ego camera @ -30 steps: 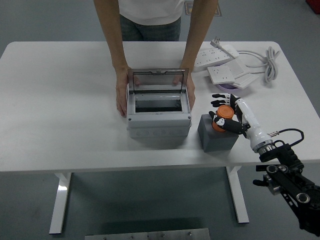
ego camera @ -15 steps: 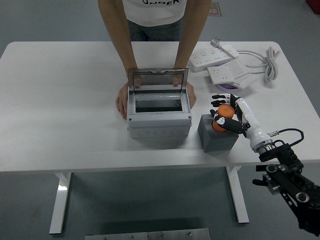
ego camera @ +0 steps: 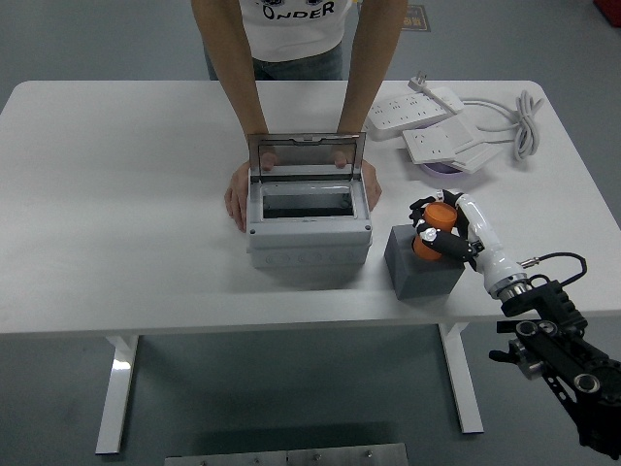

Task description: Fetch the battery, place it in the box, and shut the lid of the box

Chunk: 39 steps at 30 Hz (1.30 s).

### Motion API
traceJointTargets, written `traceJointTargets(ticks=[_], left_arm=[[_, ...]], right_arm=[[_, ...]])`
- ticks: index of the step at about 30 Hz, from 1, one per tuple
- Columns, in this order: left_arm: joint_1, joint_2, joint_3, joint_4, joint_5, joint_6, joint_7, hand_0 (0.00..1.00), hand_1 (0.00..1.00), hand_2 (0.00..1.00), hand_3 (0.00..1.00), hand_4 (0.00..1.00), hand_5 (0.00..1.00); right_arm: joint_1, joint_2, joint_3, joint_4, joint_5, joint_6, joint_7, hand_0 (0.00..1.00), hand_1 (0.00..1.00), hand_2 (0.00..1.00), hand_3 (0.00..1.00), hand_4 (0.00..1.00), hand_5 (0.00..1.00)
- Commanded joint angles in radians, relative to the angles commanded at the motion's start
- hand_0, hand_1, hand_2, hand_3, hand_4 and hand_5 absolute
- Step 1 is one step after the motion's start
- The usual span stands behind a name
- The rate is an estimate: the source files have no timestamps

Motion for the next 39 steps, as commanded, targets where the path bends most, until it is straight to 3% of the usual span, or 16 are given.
traceJointTargets(ticks=[28, 33, 39], left_arm=[[0.004, -0.006, -0.008, 0.001, 0.014, -0.004, 0.001, 0.615, 0.700, 0.597, 0.586, 0.601, 0.002], [0.008, -0.005, -0.007, 0.000, 0.010, -0.002, 0.001, 0.615, 0.700, 0.597, 0.586, 0.601, 0.002], [0.012, -0.005, -0.005, 0.000, 0.006, -0.001, 0.002, 0.614, 0.700, 0.604, 0.587, 0.604, 0.002]], right_arm=[[0.025, 0.007, 0.025, 0.021, -0.050, -0.005, -0.023, 0.266, 0.372, 0.444, 0.464, 0.475, 0.008], [0.051, -0.002, 0.042, 0.044, -0.096, 0.001, -0.065, 0.266, 0.372, 0.444, 0.464, 0.475, 0.008], [0.093, -0.018, 0.090, 0.103, -0.234, 0.022, -0.171, 0.244, 0.354, 0.426, 0.456, 0.465, 0.024]])
